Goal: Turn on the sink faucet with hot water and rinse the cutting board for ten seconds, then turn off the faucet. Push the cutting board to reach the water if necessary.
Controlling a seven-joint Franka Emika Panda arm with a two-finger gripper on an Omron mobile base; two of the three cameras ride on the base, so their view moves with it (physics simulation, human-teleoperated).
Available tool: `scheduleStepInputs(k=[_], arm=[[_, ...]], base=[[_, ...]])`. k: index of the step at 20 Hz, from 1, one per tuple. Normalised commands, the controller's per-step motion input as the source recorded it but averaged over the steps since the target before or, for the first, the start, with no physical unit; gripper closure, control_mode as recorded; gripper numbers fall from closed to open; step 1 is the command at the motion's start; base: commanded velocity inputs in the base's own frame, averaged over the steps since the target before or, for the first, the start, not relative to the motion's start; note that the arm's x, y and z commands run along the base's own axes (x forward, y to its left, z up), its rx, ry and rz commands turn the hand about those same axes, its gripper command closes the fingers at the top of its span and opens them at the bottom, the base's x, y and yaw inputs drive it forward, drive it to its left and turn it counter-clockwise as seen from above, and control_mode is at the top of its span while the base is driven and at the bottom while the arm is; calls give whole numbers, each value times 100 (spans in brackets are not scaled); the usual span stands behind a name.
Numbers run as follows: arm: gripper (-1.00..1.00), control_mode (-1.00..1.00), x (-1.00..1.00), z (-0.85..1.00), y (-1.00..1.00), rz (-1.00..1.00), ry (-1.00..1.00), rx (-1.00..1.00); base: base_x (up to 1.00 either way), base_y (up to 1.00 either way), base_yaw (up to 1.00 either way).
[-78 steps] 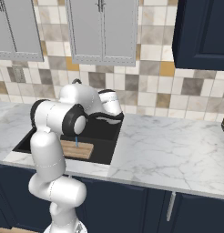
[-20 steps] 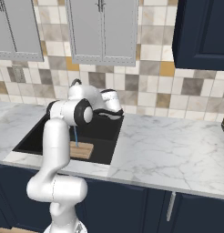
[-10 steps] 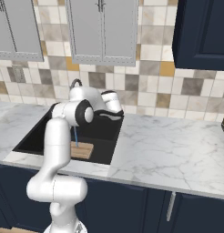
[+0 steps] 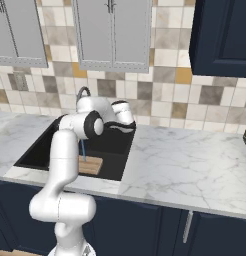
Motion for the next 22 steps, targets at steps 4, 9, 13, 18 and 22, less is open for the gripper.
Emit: scheduleStepInputs(k=[4,9,13,18,22], arm=[[-100,-100,4,0,0,0,0,0],[-100,-100,2,0,0,0,0,0],[-100,-100,5,0,0,0,0,0],[-100,-100,0,0,4,0,0,0],[-100,-100,0,0,12,0,0,0]], base=[[0,0,0],[0,0,0],[0,0,0],[0,0,0],[0,0,0]])
